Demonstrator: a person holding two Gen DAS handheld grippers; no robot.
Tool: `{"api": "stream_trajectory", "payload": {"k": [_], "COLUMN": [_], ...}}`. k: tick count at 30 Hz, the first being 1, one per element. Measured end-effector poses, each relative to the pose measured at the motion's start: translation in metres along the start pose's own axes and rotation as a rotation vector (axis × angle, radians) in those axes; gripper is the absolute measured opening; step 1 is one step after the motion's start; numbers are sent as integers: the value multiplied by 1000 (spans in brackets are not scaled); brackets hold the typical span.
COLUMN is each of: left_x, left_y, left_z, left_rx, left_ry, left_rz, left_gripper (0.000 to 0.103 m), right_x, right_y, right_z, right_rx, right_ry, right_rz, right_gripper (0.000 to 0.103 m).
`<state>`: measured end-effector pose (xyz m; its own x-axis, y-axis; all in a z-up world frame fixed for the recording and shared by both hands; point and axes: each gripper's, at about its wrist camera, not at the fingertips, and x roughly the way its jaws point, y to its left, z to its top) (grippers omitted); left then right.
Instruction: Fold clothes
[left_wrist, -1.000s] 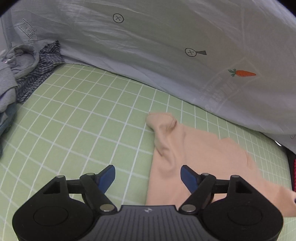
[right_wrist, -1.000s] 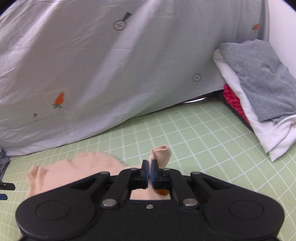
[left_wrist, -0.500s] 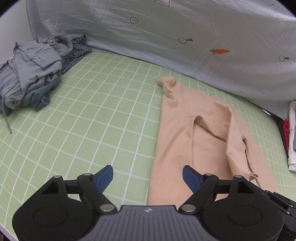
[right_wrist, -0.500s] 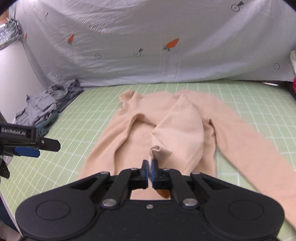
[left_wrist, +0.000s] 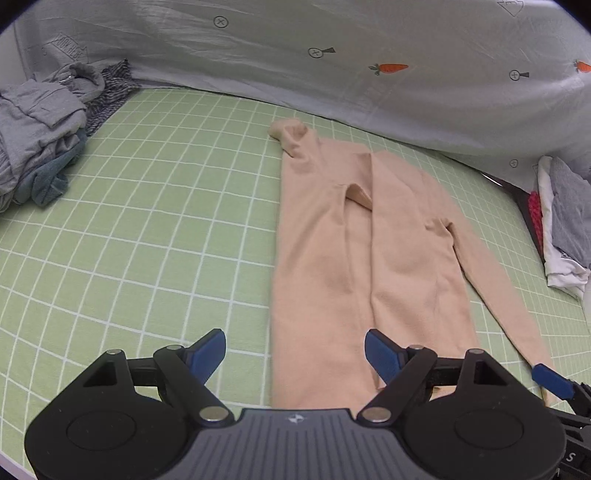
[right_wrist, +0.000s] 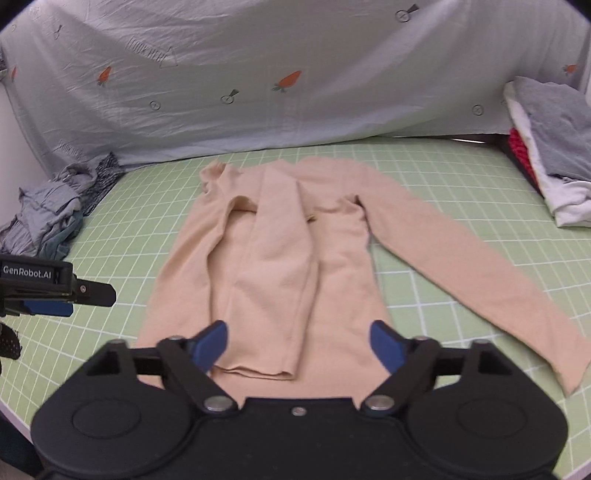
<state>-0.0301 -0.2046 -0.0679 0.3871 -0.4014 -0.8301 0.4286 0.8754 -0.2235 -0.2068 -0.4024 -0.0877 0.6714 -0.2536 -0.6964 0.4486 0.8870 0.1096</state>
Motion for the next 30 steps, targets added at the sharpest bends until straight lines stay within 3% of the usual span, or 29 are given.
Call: {"api": "stream_trajectory", "payload": {"k": [6, 15, 19, 23, 26, 28, 30], "left_x": [20, 59, 81, 105, 109, 111, 111], "left_y": [-41, -88, -104, -112, -115, -117, -118], "left_z": [-5, -15, -14, -13, -11, -9, -7], "left_rx": [71, 68, 104, 107, 118, 124, 116], "left_ry": [2, 64, 113, 174, 173, 172, 171], "left_rz": [13, 28, 53, 86, 110, 125, 121], "left_gripper": [83, 80, 60, 51, 43, 22, 12], "right_x": [1, 31, 50, 69, 79, 83, 87], "right_y": [-50, -135, -157, -168, -173, -176, -179], "right_z": [12, 35, 45, 50, 51, 50, 49], "right_rx": [8, 94, 102, 85, 70, 68, 70], "right_ry": [-32, 1, 31, 70, 100, 116, 128], "right_rz": [-99, -105, -111, -105, -104, -100, -98], "right_gripper": [103, 103, 103, 103, 103, 103, 103]}}
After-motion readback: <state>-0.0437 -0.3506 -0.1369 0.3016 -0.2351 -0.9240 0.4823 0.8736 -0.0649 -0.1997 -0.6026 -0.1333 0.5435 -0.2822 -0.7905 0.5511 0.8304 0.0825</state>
